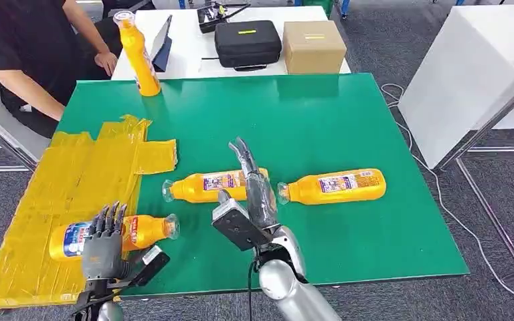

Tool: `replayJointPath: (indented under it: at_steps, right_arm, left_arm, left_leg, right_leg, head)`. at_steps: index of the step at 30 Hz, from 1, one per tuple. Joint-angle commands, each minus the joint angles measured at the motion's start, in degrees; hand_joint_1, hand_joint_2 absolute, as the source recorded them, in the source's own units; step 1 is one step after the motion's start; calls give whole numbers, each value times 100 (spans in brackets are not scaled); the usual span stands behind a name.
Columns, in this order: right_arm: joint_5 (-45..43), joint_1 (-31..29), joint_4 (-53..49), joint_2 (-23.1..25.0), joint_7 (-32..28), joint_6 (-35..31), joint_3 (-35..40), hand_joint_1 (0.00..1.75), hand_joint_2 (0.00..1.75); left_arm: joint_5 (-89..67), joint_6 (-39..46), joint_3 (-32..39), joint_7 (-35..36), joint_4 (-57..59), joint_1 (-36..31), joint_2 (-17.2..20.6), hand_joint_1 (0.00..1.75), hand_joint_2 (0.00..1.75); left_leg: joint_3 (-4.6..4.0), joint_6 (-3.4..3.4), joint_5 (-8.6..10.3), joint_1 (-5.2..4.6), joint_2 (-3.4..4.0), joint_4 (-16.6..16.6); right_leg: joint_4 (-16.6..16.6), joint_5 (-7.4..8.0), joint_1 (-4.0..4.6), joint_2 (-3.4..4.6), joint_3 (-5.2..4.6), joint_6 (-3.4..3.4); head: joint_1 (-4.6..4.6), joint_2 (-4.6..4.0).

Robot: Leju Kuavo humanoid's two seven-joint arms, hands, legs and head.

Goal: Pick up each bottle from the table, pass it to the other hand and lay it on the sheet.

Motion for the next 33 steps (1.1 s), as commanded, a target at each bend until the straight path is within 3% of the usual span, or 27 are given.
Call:
replayJointPath:
  at_steps: [1,16,19,21,22,23,24,27,28,29,33]
  right_arm:
    - [-22,-303,451,-96,28,29,123,0,0]
    - [-43,-491,775,-204,101,-6,274,0,0]
    - [74,-650,934,-268,207,6,260,0,0]
    - [193,-711,951,-340,307,63,224,0,0]
    - [356,-745,951,-421,403,82,138,0,0]
    - [579,-732,951,-475,483,103,44,0,175]
    - [1380,-491,804,-728,1087,122,-152,0,175]
    - [2009,-98,642,-1001,1137,235,-674,0,175]
    - [2170,-2,606,-1014,990,88,-826,0,175]
    - [2741,66,664,-1123,1324,130,-907,0,175]
    - [3645,312,891,-1338,1467,109,-1172,0,175]
  left_arm:
    - [35,-81,-122,61,857,-39,297,0,0]
    - [602,-81,-208,-234,1396,-61,397,0,0]
    - [980,-81,-32,-615,1424,-45,325,0,0]
    - [1447,-81,116,-1086,1446,-84,233,0,0]
    - [2196,-81,227,-1641,1628,-207,151,0,0]
    - [3116,-158,-316,-1764,1538,-188,172,0,0]
    - [5445,-1050,-1686,-1764,94,396,391,0,0]
    - [7191,-2012,-2185,-1764,-1790,940,357,0,0]
    - [7259,-1544,-2541,-1764,-2539,1106,486,0,0]
    - [7339,-787,-3000,-1764,-3527,1200,682,0,0]
    - [7478,-333,-3275,-1764,-4654,1508,828,0,0]
  left_leg:
    - [20,-12,-2,1,16,-9]
    - [48,-8,0,-3,13,-11]
    - [55,-13,1,-1,18,-15]
    - [58,-13,2,-2,20,-17]
    - [59,-14,3,0,18,-16]
    - [63,-11,4,-1,1,-14]
    - [68,-7,4,-3,-20,-10]
    - [60,-12,7,5,-35,-11]
    - [67,-10,0,7,-35,-6]
    - [62,-12,0,7,-33,-5]
    - [35,-14,-10,11,-41,10]
  right_leg:
    - [-10,2,1,13,15,0]
    - [-7,2,-4,9,43,-1]
    - [-12,5,-2,11,49,-1]
    - [-14,8,-2,13,52,-1]
    - [-14,9,-1,10,54,-1]
    - [-12,6,-2,-4,62,-1]
    - [-7,-1,-4,-23,65,-1]
    - [-20,-2,3,-40,17,-3]
    - [-13,-9,5,-38,22,-8]
    - [-16,-8,5,-37,18,-6]
    - [-7,-9,11,-45,54,-4]
  head:
    - [2,0]
    - [0,0]
    - [2,0]
    - [0,0]
    - [0,0]
    - [0,0]
    - [0,0]
    - [0,0]
    - [2,0]
    - [0,0]
    - [0,0]
